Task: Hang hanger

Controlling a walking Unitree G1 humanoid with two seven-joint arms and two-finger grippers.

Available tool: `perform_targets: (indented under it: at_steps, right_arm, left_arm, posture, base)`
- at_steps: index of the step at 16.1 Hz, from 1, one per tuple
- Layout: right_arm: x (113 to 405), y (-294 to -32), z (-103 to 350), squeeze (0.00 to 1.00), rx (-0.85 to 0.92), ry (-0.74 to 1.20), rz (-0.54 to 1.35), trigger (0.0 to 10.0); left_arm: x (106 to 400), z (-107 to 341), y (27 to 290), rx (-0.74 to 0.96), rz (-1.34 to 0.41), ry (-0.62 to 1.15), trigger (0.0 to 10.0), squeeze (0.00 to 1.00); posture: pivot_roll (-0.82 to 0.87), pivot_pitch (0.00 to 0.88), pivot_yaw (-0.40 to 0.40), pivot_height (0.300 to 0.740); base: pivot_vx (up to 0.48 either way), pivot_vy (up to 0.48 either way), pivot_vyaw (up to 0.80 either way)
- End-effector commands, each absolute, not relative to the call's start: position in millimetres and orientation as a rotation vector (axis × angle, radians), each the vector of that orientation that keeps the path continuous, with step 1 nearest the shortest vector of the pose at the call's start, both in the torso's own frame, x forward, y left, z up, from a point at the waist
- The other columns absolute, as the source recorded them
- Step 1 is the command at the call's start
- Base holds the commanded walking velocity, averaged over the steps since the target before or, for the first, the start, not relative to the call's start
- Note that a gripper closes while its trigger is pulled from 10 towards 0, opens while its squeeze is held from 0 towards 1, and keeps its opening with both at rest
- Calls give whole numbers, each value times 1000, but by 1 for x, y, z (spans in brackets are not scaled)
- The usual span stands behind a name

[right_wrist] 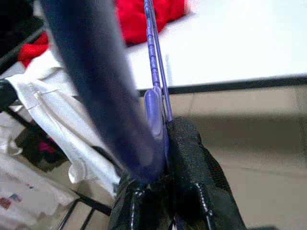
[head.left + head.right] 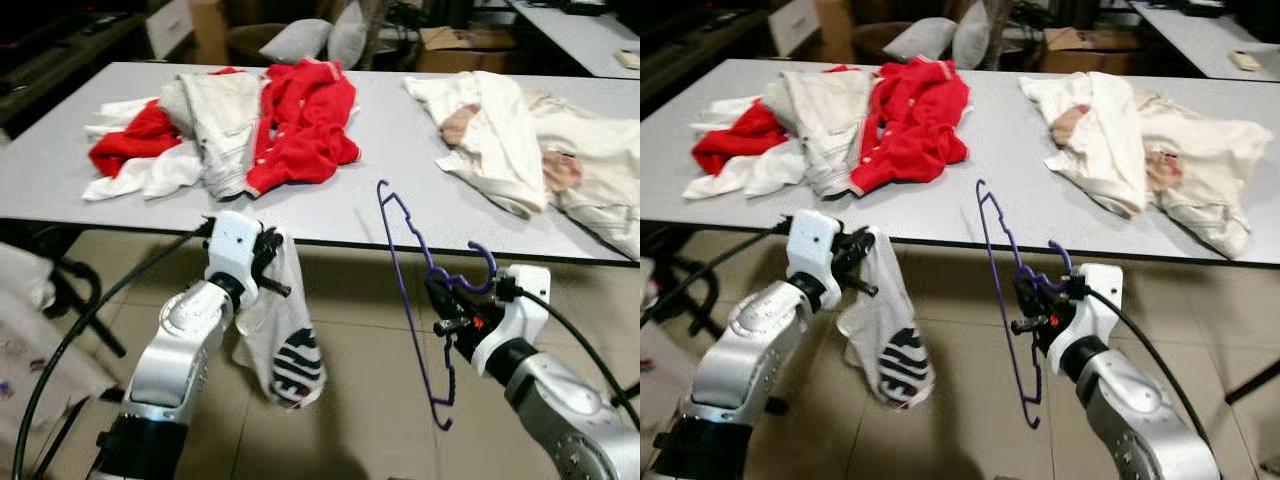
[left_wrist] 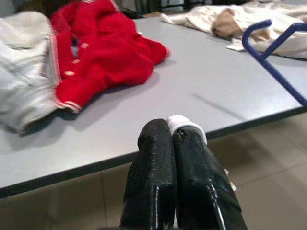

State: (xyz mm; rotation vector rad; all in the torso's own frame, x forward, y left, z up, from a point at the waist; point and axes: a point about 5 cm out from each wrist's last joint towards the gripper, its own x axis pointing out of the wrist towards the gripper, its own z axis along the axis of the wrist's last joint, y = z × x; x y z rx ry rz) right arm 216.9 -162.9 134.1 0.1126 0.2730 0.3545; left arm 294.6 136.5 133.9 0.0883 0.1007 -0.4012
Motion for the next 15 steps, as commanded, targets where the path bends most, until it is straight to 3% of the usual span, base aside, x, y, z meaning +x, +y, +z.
perform_targets:
  at_steps: [1, 4, 10, 12, 15]
  right_arm:
    - [218, -161, 144, 0, 85, 220, 409, 10000]
    - [215, -166, 154, 0, 1, 195, 498, 10000]
    - [210, -170, 163, 0, -129, 225, 717, 10000]
    - [209, -170, 162, 0, -126, 232, 737, 10000]
    - [212, -176, 170, 0, -143, 198, 744, 10000]
  left_arm:
    - [301, 145, 139, 74, -391, 42, 10000, 0]
    - [306, 151, 139, 57, -387, 26, 10000, 0]
    - [315, 173, 142, 51, -430, -26, 10000, 0]
    - [319, 178, 144, 55, -421, -44, 10000, 0]
    - [323, 184, 147, 57, -411, -54, 10000, 0]
  posture:
    - [-71, 0, 49, 740]
    - [-76, 0, 42, 740]
    - [-68, 0, 42, 740]
    - [-63, 0, 38, 740]
    - [-57, 0, 40, 740]
  base:
    - [0, 0, 0]
    - [0, 0, 0]
    - [365, 0, 0]
    - [386, 0, -784]
    - [387, 0, 0]
